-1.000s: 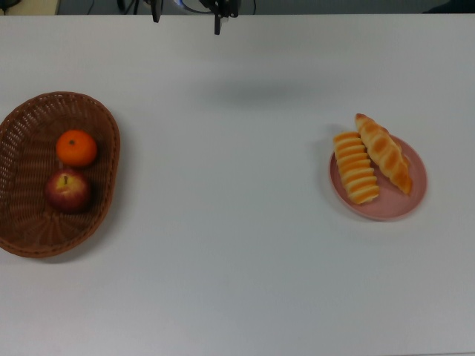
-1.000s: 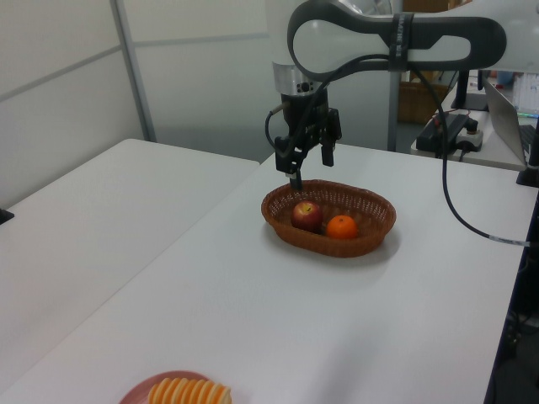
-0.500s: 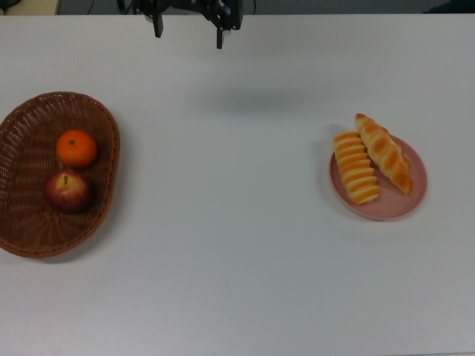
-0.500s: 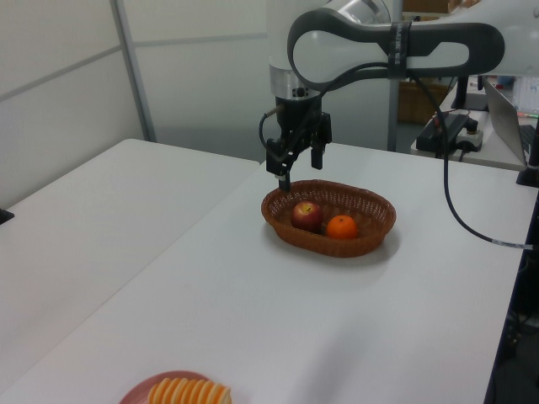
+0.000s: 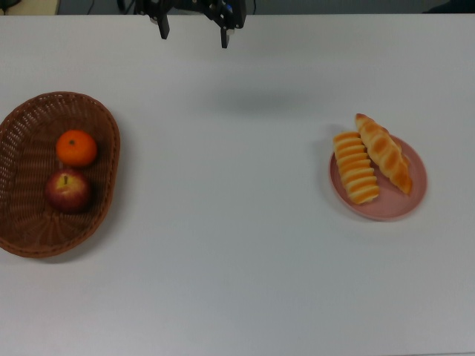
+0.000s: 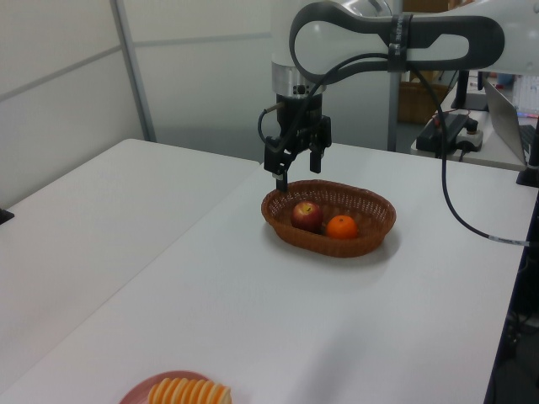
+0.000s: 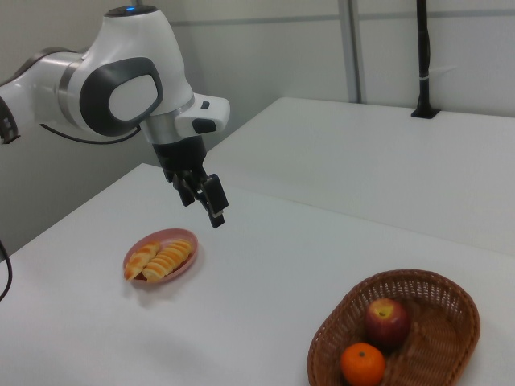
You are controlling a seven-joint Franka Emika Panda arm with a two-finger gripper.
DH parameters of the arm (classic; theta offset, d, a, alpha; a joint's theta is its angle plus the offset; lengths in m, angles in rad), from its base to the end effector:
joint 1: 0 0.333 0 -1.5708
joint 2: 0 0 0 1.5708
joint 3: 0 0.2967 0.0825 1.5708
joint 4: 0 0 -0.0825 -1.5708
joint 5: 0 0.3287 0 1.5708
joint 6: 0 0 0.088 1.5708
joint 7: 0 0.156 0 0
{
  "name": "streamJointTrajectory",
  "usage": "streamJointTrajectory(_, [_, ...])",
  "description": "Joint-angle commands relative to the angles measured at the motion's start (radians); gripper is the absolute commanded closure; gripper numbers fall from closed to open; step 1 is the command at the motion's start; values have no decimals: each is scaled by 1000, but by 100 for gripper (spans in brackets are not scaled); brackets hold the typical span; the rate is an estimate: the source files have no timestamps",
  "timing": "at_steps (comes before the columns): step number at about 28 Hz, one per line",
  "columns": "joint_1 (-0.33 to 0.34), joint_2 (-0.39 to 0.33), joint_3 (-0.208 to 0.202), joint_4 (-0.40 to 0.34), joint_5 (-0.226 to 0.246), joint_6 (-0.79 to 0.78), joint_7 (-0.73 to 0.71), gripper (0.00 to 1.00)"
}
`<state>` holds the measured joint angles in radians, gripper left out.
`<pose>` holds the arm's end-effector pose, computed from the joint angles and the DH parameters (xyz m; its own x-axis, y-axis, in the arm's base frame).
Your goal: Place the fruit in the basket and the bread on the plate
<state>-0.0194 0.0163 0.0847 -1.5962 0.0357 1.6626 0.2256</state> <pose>0.5135 0.0385 0.5458 0.9858 -0.1628 0.0405 -0.1609 -0.9858 -0.0473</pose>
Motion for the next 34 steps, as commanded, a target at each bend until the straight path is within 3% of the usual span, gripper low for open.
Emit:
streamJointTrajectory(1, [-8, -16, 6, -21, 21, 20, -9, 0])
streamJointTrajectory(19, [-19, -19, 3, -19, 7, 14, -26, 0])
streamJointTrajectory(31, [-24, -19, 4, -19, 3, -9, -103, 0])
streamJointTrajectory(34, [-19, -19, 7, -21, 0, -41, -183, 0])
